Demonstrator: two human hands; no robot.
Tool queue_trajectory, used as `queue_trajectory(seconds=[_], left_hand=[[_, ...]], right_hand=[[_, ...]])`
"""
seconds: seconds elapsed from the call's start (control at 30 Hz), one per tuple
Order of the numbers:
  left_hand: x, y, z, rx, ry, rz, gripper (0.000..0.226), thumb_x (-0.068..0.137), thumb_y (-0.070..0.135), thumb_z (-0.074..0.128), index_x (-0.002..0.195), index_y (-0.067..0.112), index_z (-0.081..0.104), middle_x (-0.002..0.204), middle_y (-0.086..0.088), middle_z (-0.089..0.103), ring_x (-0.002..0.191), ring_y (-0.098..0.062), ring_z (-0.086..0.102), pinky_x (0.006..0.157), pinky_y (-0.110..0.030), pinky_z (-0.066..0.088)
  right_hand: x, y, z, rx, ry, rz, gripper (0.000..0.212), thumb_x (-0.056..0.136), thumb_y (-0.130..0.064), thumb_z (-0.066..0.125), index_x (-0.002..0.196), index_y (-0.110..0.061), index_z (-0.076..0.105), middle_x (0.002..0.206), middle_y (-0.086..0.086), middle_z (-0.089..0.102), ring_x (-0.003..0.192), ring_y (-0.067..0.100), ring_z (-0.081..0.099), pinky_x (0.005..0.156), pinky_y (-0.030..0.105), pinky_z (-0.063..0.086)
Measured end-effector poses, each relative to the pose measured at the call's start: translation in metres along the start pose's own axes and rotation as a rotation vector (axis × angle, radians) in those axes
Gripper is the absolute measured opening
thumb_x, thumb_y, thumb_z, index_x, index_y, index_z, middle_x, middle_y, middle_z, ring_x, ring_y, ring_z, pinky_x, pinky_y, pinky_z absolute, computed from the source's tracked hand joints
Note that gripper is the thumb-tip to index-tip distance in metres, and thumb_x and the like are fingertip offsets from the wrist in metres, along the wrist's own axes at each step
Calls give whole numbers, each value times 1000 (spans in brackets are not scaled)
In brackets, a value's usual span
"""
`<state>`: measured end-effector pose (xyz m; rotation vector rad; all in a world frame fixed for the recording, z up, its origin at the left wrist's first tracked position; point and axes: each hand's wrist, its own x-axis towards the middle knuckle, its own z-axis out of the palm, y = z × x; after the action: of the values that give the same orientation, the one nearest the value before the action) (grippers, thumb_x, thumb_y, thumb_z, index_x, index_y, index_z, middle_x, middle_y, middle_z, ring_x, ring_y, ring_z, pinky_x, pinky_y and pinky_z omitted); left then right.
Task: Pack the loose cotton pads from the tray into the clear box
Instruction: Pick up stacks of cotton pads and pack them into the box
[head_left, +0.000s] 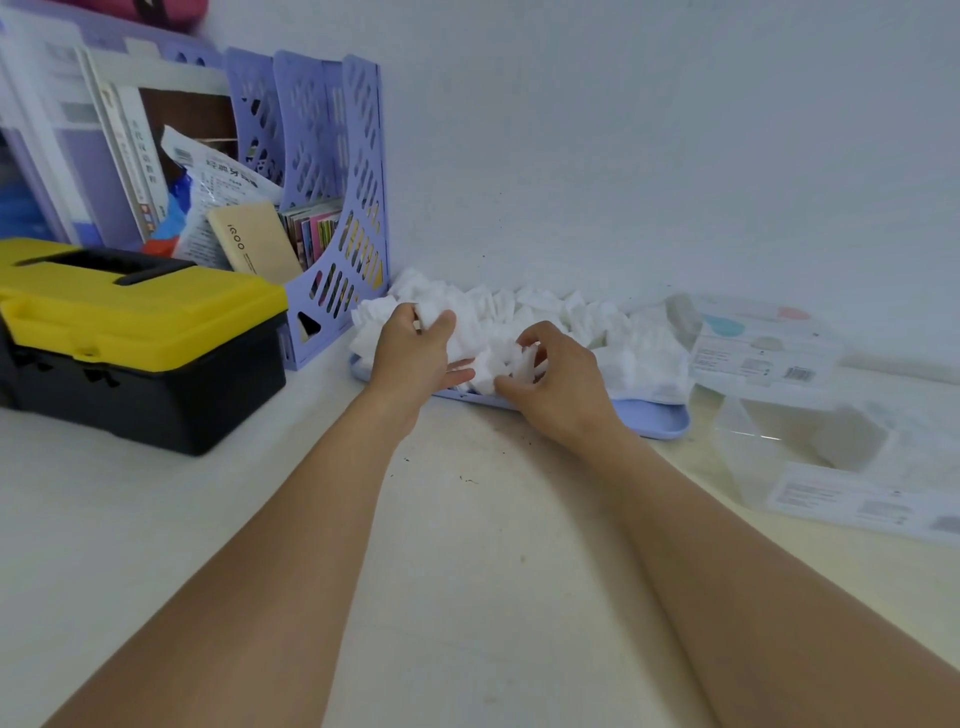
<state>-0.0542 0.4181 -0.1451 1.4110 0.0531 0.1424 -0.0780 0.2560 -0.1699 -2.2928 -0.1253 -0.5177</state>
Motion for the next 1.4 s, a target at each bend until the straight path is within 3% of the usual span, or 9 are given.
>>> queue_trajectory(seconds=[0.13,0.2,0.33,0.4,0.57,1.03,1.13,1.27,1.4], left_hand=[[-4,2,3,58,35,81,18,99,19,58,113,7,55,117,-15,61,105,-32,68,61,-36,63],[-11,4,8,106,57,188,15,98,17,59,110,9,55,103,-8,63,98,-29,69,58,-36,61],[-37,2,30,57,-163,112,10,97,12,62,107,13,62,109,-10,68,96,-25,70,60,-33,60],[-52,0,42,-23,-328,-11,12,98,8,58,104,15,66,108,-10,72,91,-24,73,64,-30,60],[-67,-4,56,-170,-528,-175,26,104,11,47,121,7,66,114,-15,74,98,-27,74,73,-32,61],[-72,-6,61,-163,-522,-179,28,107,21,46,125,6,62,124,-17,69,106,-31,72,82,-38,62],[-77,-4,64,-193,-550,-192,33,103,28,54,125,4,61,124,-17,69,110,-31,70,89,-42,60],[-81,-8,69,-200,-545,-186,31,104,9,51,133,0,54,131,-19,64,116,-32,67,84,-38,62],[-85,-11,75,-167,-623,-161,35,105,13,43,138,8,51,137,-17,60,122,-33,63,93,-47,58]], right_hand=[[-1,1,-7,78,163,-35,31,84,-8,65,112,-20,56,91,1,63,67,11,54,65,30,42],[-3,-14,-27,278,242,-19,41,84,-4,69,119,-20,54,96,8,67,70,17,57,65,32,49],[-15,-42,-88,735,-130,24,43,89,-1,72,128,-11,57,93,13,74,83,26,73,76,40,62],[-24,-42,-101,704,-246,24,36,92,-2,68,127,-7,59,89,7,75,80,20,72,69,32,60],[-41,-12,-108,655,-163,76,26,96,-4,64,122,-3,60,89,8,74,74,20,68,63,30,53],[-47,5,-107,557,-49,105,19,91,-2,71,109,-4,67,94,13,77,76,16,71,65,21,53],[-48,5,-103,543,-24,121,20,89,-4,73,108,-8,68,99,15,76,87,24,74,72,28,57],[-49,-4,-99,570,43,193,28,95,-19,67,122,-24,63,117,2,64,105,19,65,80,27,56],[-51,-17,-88,602,62,270,46,103,-45,46,148,-36,37,140,-7,47,110,0,53,83,19,43]])
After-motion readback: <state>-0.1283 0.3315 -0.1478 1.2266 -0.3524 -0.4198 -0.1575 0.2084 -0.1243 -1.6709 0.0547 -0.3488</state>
